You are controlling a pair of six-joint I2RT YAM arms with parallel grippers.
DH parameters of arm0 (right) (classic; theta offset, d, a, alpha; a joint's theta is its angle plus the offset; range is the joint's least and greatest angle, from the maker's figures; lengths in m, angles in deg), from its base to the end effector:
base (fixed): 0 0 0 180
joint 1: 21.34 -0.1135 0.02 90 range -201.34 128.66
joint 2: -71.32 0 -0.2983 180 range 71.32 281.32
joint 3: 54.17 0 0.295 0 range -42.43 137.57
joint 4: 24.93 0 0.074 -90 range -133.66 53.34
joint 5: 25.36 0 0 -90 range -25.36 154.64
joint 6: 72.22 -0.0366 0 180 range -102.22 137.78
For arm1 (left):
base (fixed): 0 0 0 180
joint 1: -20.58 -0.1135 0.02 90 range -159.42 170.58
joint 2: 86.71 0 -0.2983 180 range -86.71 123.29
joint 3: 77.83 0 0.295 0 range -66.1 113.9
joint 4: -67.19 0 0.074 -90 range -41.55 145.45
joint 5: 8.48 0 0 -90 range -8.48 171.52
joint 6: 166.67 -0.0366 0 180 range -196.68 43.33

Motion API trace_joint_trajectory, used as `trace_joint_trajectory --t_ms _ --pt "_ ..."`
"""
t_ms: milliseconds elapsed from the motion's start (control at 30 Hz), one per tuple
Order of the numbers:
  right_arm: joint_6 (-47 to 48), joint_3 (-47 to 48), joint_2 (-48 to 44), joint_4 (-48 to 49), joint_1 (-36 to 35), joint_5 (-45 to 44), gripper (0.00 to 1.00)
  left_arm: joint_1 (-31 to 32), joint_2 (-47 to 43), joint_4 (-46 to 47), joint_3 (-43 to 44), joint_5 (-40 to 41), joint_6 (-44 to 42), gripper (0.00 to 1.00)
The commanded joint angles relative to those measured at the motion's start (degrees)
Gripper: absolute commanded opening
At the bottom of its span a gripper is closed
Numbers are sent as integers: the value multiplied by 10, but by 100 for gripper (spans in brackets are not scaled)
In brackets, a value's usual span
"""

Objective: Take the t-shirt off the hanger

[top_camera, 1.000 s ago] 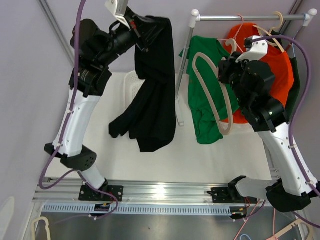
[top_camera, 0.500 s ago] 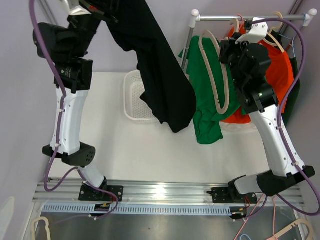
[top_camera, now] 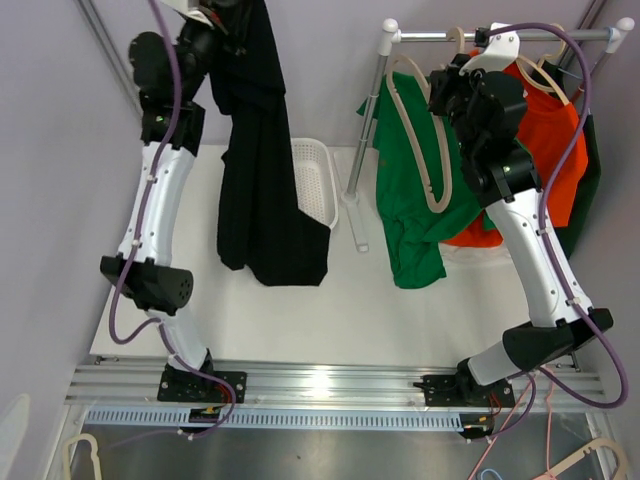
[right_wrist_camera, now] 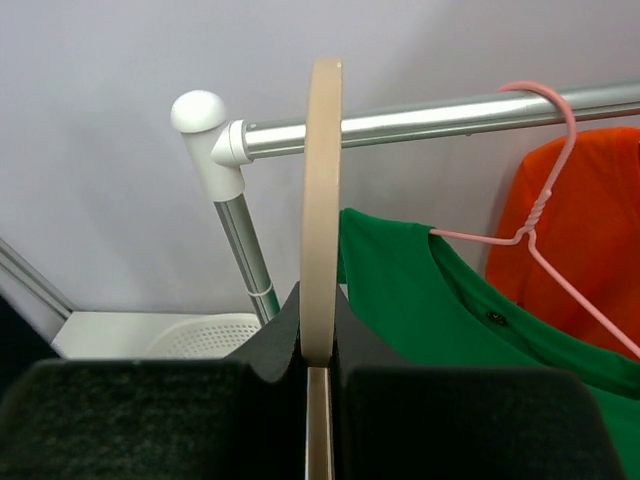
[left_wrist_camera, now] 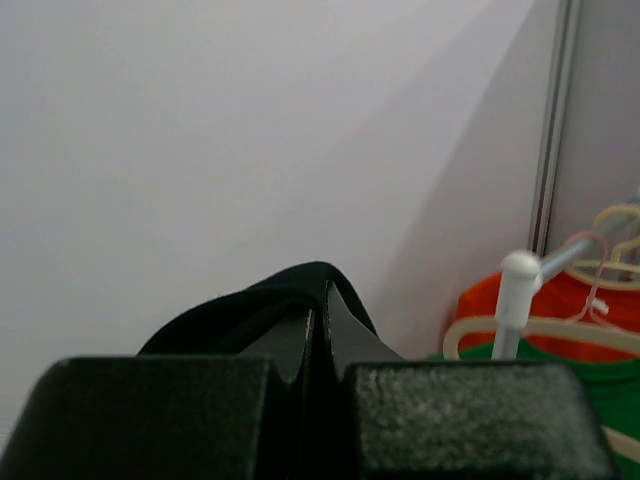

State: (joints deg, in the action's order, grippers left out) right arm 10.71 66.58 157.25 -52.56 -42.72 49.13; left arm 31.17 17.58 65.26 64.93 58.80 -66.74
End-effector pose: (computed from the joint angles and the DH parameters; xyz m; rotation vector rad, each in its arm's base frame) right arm 0.3289 0.1183 0.5932 0.0412 1.4527 0.2107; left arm 0.4016 -0.0895 0.6502 0.3765 0.9281 -0.5129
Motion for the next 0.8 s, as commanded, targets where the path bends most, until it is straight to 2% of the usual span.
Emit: trace_joint_trajectory --t_ms 0,133,200,333,367,400,467,500,567,600,633,767 --pt "-4 26 6 40 7 34 0 -8 26 -15 -41 -11 47 1" --pt "-2 46 22 48 17 57 0 4 19 -9 -131 13 57 1" --pt "1 55 32 49 19 64 0 8 20 2 -133 17 54 1" --pt "5 80 43 36 19 69 0 8 49 -51 -14 41 35 1" --pt "6 78 42 36 19 68 0 8 58 -66 54 41 36 1" --pt "7 76 42 36 19 68 0 8 65 -85 63 43 39 1" --pt "8 67 42 40 21 68 0 9 55 -89 36 49 54 1" --pt "8 64 42 42 22 72 0 9 49 -94 -23 55 59 1" --pt "11 55 42 59 24 82 0 10 23 -94 -79 66 91 1" --pt "20 52 44 67 24 86 0 12 15 -94 -163 64 104 1" --pt "24 49 45 76 25 87 0 24 8 -121 -186 68 113 1" --pt "43 52 65 112 28 102 0 58 -7 -238 -286 186 140 1"
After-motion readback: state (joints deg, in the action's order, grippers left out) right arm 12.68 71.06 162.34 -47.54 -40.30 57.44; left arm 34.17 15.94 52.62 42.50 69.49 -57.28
